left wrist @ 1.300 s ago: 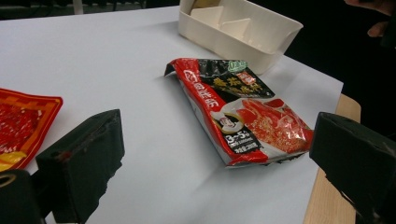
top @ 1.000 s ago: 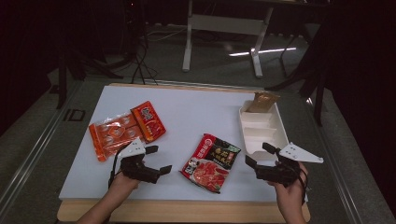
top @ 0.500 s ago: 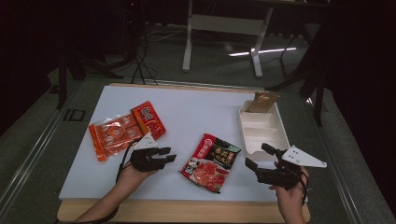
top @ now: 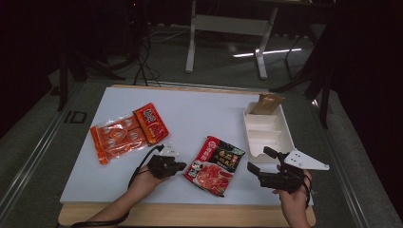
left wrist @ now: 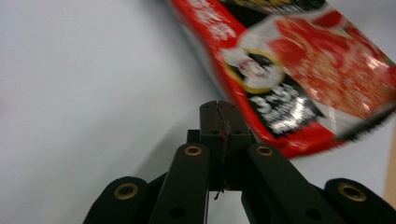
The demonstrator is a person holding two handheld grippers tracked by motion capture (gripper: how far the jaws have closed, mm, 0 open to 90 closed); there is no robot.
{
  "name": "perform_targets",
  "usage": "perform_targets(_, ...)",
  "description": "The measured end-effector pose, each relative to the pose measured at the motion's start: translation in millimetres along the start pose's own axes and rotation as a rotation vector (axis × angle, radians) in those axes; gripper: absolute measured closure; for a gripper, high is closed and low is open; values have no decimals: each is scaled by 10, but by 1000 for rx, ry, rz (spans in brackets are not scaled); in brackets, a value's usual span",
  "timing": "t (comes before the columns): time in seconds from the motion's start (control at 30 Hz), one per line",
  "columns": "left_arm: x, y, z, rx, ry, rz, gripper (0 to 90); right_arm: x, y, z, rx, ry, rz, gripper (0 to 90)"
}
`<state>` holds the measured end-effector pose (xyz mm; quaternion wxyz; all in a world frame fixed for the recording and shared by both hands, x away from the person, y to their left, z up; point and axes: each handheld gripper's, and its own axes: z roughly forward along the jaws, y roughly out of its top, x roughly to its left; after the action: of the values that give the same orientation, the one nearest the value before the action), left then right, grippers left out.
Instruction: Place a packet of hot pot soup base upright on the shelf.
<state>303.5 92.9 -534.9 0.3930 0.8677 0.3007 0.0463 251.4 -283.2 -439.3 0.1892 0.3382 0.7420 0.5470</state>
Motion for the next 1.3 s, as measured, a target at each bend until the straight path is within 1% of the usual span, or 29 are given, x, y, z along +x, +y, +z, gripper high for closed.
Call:
perform_targets(0.03,-32,-9,21,11,2,13,895,-4,-2,-2,-1,2,2,138)
perform_targets(0.07,-36,-12,21,7,4,12,895,-6,-8,4,6,-5,-3,138)
perform_targets(0.13,-11,-15,11,7,-21,-15,895,-12,-16,16,12,-8,-3,138)
perform_targets(0.2,-9,-20,8,6,-27,-23,896,-17,-20,22,16,-9,-1,138)
perform_targets(0.23,-35,-21,0,13,-27,-1,896,-20,-27,34,20,-3,0,138)
perform_targets(0.27,-52,-16,-2,18,-32,9,897,-20,-27,36,22,-5,-1,138)
perform_targets(0.3,-72,-15,-1,16,-37,11,896,-19,-26,36,20,-6,-2,138)
perform_targets(0.33,-117,-12,6,19,-52,18,896,-18,-25,34,18,-2,-1,138)
perform_targets(0.37,-140,-8,9,23,-54,21,896,-19,-25,33,17,0,-1,138)
perform_targets(0.4,-140,-8,9,23,-54,21,896,-19,-25,33,17,0,-1,138)
perform_targets(0.43,-180,1,20,25,-67,26,896,-16,-27,31,17,-2,-4,138)
perform_targets(0.5,-195,5,25,26,-72,26,896,-16,-26,27,12,1,-1,138)
perform_targets(0.53,-219,15,32,24,-87,22,896,-13,-24,25,11,0,-1,138)
perform_targets(0.57,-219,15,32,24,-87,22,896,-13,-24,25,11,0,-1,138)
perform_targets(0.63,-260,31,48,23,-112,20,896,-1,-20,20,9,-3,-11,140)
perform_targets(0.67,-275,36,53,23,-115,26,896,0,-21,22,9,-5,-14,140)
perform_targets(0.8,-298,50,63,20,-121,22,896,6,-26,36,12,-11,-20,142)
perform_targets(0.87,-332,76,82,21,-134,29,895,9,-29,43,15,-17,-17,141)
perform_targets(1.0,-346,88,103,24,-150,25,895,10,-32,43,22,-16,-20,142)
perform_targets(1.07,-361,99,116,28,-155,32,895,10,-30,43,22,-9,-19,142)
perform_targets(1.2,-371,108,125,25,-156,30,895,20,-29,44,23,-15,-26,142)
perform_targets(1.3,-361,142,120,23,-152,33,891,35,-19,31,20,-28,-38,144)
